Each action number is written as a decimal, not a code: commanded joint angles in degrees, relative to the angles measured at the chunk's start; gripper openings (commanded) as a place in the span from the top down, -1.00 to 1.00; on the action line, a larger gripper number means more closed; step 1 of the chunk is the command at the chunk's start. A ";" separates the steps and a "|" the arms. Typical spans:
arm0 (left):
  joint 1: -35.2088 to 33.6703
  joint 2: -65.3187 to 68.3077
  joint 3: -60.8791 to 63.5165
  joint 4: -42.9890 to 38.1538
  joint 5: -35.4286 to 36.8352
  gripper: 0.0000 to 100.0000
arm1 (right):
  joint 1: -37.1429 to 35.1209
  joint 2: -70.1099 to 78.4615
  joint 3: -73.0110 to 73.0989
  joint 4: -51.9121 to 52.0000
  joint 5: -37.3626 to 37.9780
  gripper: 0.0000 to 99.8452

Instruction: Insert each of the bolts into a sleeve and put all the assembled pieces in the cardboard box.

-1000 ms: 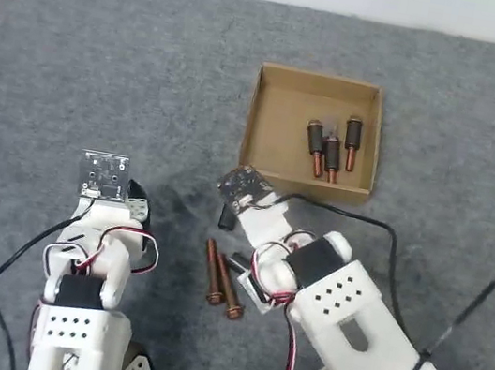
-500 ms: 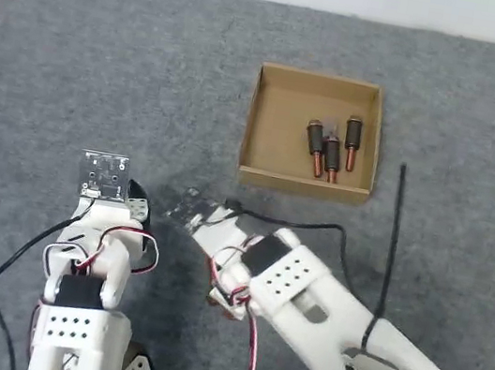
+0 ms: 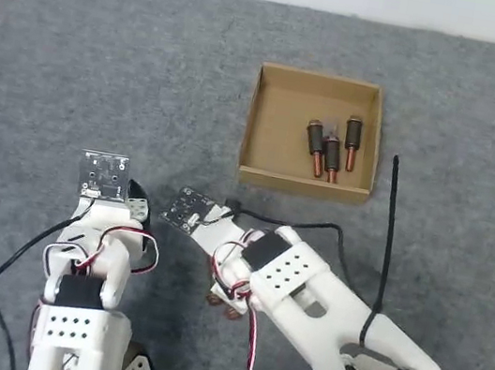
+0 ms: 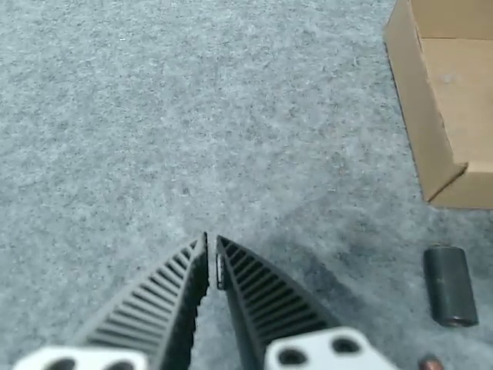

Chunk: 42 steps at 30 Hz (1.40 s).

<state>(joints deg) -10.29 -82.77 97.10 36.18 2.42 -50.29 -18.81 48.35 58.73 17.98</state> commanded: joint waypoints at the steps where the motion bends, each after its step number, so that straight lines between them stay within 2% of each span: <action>1: 0.26 -1.67 -0.48 0.09 -0.53 0.96 | 2.59 -0.04 -0.44 -1.89 2.37 0.70; 13: 0.26 -1.67 -0.48 0.09 -0.53 0.96 | 4.09 9.27 0.35 -8.48 2.37 0.71; 21: 0.26 -1.67 -0.48 0.09 -0.53 0.96 | 4.18 10.59 0.18 -9.10 2.37 0.72; 26: 0.26 -1.67 -0.48 0.09 -0.53 0.96 | 4.53 10.59 -0.97 -9.01 2.37 0.99; 32: 0.26 -1.67 -0.48 0.09 -0.53 0.96 | 7.87 10.51 -1.14 -8.57 2.29 0.99; 42: 0.18 -1.67 -0.48 0.00 -0.53 0.96 | 15.08 -4.35 -0.70 0.04 1.58 0.99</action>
<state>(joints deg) -10.29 -82.77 97.10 36.18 2.42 -37.89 -15.38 48.79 55.74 19.47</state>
